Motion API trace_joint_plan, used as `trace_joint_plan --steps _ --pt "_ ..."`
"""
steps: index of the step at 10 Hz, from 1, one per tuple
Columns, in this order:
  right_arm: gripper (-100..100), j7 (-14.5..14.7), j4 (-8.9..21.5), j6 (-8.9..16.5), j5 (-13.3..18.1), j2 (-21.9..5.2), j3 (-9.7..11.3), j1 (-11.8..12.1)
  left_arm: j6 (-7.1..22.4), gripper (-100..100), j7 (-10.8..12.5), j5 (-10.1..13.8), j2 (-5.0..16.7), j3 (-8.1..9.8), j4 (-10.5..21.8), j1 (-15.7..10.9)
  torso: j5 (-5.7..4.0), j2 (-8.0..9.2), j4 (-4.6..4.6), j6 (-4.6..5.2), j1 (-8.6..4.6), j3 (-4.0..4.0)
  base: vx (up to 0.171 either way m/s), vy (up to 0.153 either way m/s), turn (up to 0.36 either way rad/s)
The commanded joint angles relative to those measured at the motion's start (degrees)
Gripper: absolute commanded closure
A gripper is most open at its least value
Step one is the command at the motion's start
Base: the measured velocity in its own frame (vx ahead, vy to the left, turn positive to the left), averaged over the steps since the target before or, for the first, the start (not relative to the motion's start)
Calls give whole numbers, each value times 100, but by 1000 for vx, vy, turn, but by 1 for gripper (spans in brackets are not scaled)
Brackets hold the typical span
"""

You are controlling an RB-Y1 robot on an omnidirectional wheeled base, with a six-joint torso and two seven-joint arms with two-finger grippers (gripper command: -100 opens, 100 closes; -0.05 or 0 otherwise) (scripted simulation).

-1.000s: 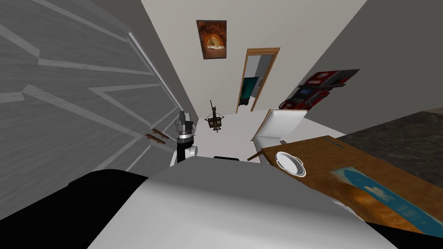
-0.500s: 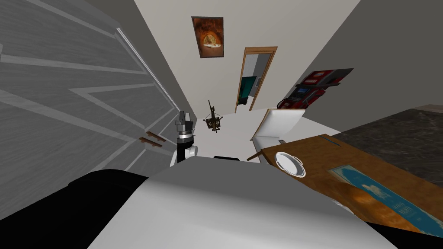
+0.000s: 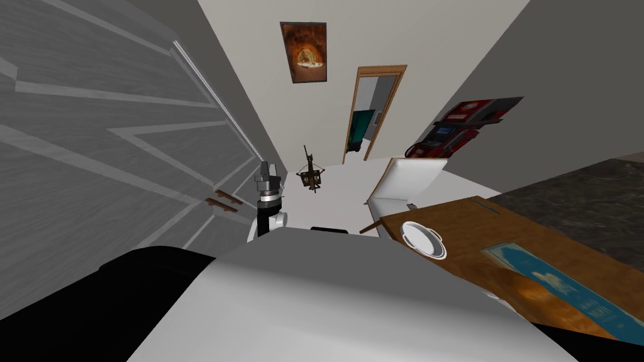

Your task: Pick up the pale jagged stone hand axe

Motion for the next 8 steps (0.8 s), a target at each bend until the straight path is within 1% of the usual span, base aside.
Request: trace_joint_plan --steps 1,3,8 --pt "100 5 -77 54 -185 -81 37 -20 0 0 0 0 0 0 0 0 0 0 0 0 0 0 -102 12 178" --pt "100 13 -193 127 -414 -187 88 -37 0 0 0 0 0 0 0 0 3 24 3 6 5 13 -103 9 136" --pt "100 31 -483 308 -987 -453 215 -78 0 0 0 0 0 0 0 0 11 20 4 8 13 12 -83 17 124"
